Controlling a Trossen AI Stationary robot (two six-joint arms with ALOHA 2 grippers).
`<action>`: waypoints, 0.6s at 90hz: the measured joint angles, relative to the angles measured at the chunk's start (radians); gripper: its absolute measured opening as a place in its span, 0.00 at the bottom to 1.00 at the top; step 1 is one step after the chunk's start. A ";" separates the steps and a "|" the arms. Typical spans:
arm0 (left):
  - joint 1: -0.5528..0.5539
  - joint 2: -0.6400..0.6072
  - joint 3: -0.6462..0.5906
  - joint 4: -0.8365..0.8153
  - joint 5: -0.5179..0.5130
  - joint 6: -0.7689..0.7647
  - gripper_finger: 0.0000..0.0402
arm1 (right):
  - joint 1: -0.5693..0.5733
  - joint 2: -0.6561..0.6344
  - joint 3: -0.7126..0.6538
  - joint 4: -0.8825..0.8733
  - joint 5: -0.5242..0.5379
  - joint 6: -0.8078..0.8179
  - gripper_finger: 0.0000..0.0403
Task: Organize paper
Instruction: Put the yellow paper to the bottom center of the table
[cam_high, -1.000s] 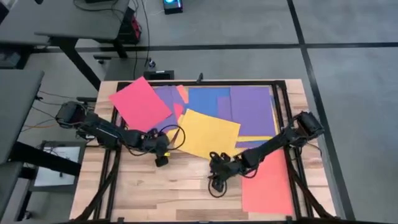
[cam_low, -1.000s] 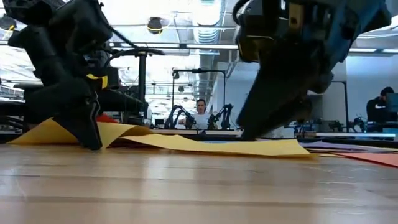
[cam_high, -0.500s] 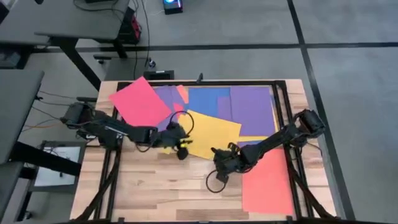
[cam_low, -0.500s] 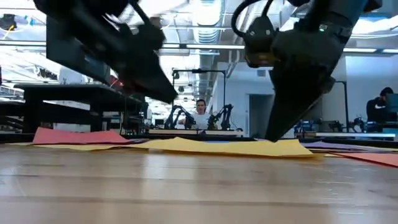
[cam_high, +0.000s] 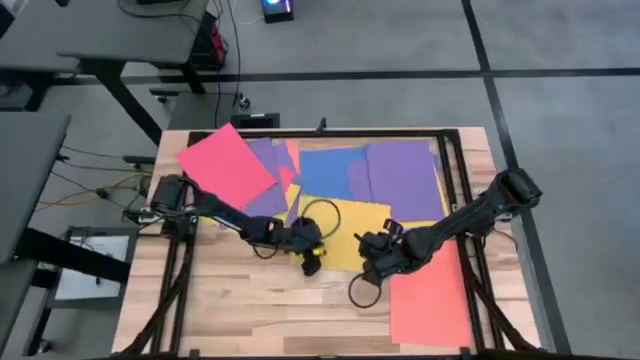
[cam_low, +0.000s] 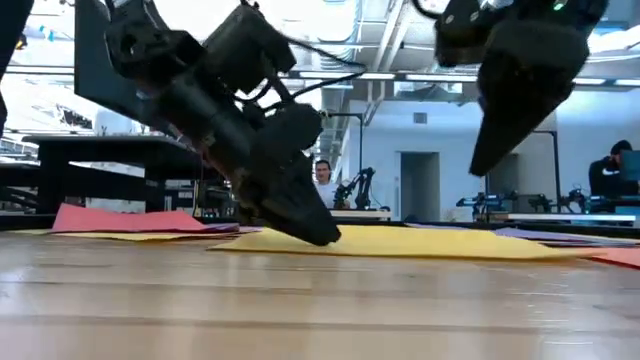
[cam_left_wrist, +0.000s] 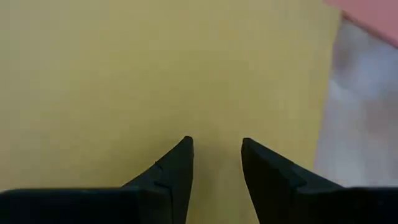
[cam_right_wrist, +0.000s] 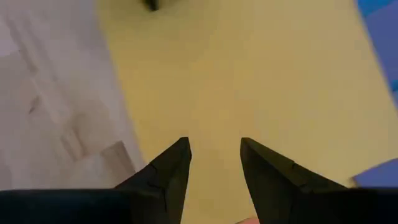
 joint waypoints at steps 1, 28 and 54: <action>-0.007 -0.002 0.002 -0.017 0.002 0.006 0.29 | 0.003 -0.002 0.000 -0.002 0.000 0.000 0.34; -0.169 -0.115 0.002 -0.342 0.016 0.126 0.29 | 0.071 0.014 0.000 0.026 0.008 -0.027 0.34; -0.245 -0.234 0.029 -0.188 -0.127 -0.069 0.29 | 0.075 0.024 -0.003 -0.013 0.016 0.007 0.34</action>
